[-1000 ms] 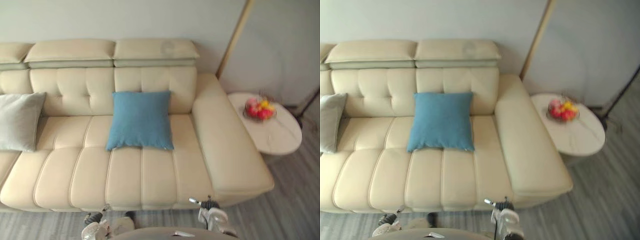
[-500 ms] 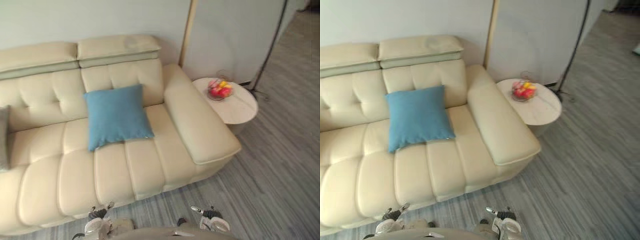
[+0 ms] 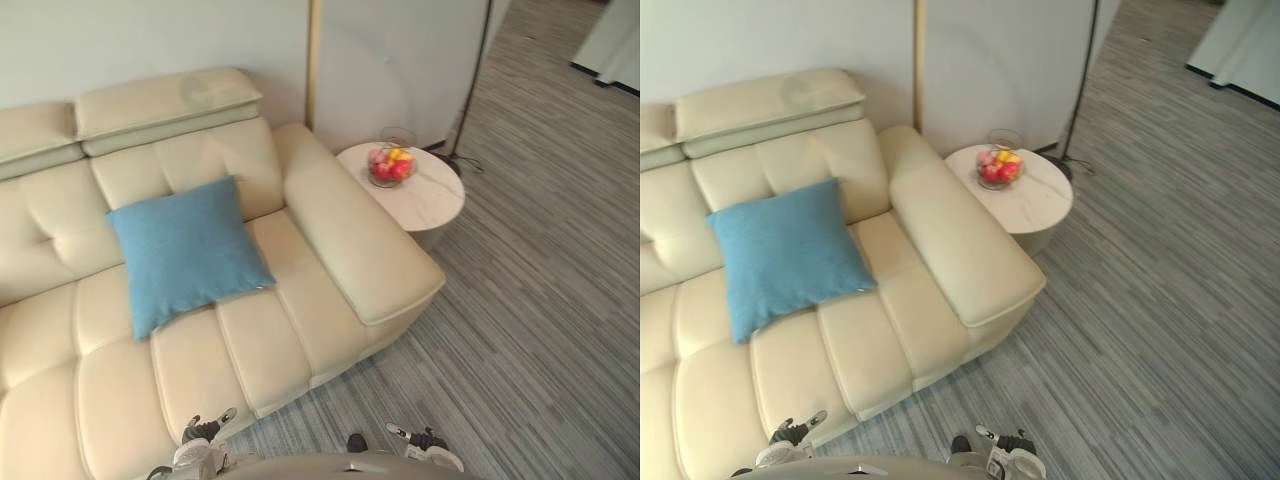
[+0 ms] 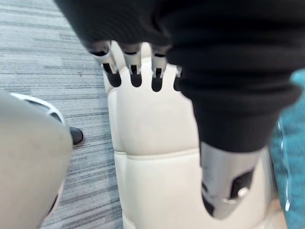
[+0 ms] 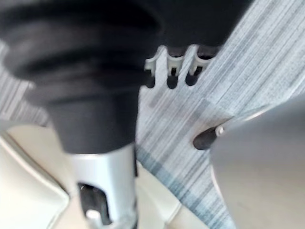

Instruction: Pick up cushions and gather them together orderly.

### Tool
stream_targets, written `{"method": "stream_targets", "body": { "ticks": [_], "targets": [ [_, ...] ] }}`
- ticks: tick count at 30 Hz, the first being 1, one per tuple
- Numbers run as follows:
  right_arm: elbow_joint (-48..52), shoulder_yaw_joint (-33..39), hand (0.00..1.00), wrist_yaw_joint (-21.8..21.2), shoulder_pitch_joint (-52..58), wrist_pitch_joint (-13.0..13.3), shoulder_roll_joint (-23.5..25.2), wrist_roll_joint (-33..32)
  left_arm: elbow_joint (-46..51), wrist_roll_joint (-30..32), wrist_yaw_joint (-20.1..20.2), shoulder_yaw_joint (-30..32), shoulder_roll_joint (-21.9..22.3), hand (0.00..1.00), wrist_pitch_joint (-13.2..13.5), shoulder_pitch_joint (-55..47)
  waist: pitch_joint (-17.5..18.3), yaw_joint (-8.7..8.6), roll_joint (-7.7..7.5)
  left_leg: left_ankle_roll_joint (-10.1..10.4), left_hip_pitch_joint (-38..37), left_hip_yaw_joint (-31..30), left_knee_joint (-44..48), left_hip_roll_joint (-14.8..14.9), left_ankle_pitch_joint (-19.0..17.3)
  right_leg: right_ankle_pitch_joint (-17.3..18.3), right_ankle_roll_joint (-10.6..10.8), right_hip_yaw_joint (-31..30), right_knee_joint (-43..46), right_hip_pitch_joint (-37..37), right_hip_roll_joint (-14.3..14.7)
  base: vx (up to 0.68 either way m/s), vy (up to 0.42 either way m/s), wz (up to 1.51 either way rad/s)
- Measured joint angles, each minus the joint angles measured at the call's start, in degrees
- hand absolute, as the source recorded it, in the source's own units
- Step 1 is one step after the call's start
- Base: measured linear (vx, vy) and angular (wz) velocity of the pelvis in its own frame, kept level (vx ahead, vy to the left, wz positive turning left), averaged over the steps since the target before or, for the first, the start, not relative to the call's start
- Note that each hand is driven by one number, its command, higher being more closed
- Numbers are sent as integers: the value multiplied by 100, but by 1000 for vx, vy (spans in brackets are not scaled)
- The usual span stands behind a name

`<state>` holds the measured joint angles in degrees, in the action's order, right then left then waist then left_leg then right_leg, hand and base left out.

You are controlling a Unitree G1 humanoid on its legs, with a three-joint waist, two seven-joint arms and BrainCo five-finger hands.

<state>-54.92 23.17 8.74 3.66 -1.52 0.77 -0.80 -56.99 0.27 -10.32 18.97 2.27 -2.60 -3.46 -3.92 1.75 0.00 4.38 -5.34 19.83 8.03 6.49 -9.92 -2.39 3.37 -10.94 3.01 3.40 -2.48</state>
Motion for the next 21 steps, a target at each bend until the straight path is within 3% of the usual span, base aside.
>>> {"method": "stream_targets", "body": {
  "ticks": [2,4,6,8,9,10,11,13,15,16,17,18,19,20,21],
  "targets": [
    [3,-68,0,0,-85,2,0,0,1,2,70,0,-13,0,3,-2,-34,20,-12,-4,3,457,116,63,-105,-174,-16,-247,14,241,133,-10,-11,-129],
    [8,-174,0,-2,-201,8,-20,1,0,2,75,-5,-13,0,7,41,-84,18,9,-46,-2,950,177,146,-157,-528,-169,-5,-100,477,269,-22,-41,-167],
    [93,-169,0,-6,-321,9,-50,4,2,7,78,-79,-8,0,9,65,-297,-13,168,-11,-129,1574,168,312,-184,-223,-613,1197,-22,606,120,-51,-74,-150],
    [165,-172,0,-5,-347,11,-141,14,22,7,80,-367,-33,0,18,77,-365,-31,285,77,-324,2139,77,446,-143,225,-656,2962,888,886,-261,-93,-69,-123],
    [164,-172,0,-5,-346,11,-149,18,21,7,83,-431,-52,0,18,41,-369,-46,294,116,-382,2280,51,469,-126,341,-684,3399,1088,873,-354,-36,-107,-111],
    [154,-174,0,-2,-328,14,-157,23,20,-1,89,-572,-107,0,29,-14,-358,-73,286,228,-502,2560,13,513,-108,649,-776,4249,1479,817,-581,16,-155,-118],
    [71,-183,0,-2,-335,11,-176,29,12,-2,113,-683,-168,0,39,-23,-344,-84,250,377,-621,2790,-24,474,-86,919,-680,4712,1590,726,-669,98,-191,-142],
    [-96,-225,0,-5,-405,8,-351,27,-11,-1,140,-835,-221,0,39,-8,-388,-139,323,392,-632,2694,21,482,50,936,-651,4242,1538,918,-332,126,-189,-127],
    [-225,-205,0,-2,-475,11,-374,4,-5,-2,186,-925,-218,0,44,22,-439,-147,375,393,-447,2408,764,743,19,1016,-672,3859,1571,1046,-145,150,-247,-128],
    [-238,-229,0,0,-481,8,-390,9,-14,-10,196,-934,-212,0,46,30,-486,-151,345,349,-119,2066,2103,1174,-36,1045,-710,3423,1493,1020,92,184,-208,-149],
    [-255,-209,0,3,-482,10,-394,3,-12,-8,201,-902,-208,0,49,43,-540,-124,360,259,46,1782,2785,1342,-169,1056,-726,3261,1429,918,209,228,-200,-174],
    [-249,-209,0,14,-477,3,-408,4,17,-18,201,-892,-200,0,78,66,-647,-122,410,-19,272,1245,3643,1411,-397,1086,-784,2931,1366,649,423,148,-88,-120],
    [-248,-208,0,19,-453,5,-410,-1,19,-18,200,-897,-198,0,101,60,-670,-125,384,-47,406,980,3842,1363,-466,1099,-800,2829,1338,589,495,192,-64,-138],
    [-263,-199,0,23,-475,4,-409,-1,71,-21,198,-900,-186,0,131,65,-664,-120,415,34,772,287,3964,1077,-597,1110,-799,2556,1240,416,633,145,-16,-113],
    [-316,-192,0,21,-484,0,-410,0,142,-24,198,-900,-173,0,146,56,-670,-79,405,39,973,-2,3856,896,-661,1103,-786,2360,1147,306,704,194,9,-145]
  ]
}}
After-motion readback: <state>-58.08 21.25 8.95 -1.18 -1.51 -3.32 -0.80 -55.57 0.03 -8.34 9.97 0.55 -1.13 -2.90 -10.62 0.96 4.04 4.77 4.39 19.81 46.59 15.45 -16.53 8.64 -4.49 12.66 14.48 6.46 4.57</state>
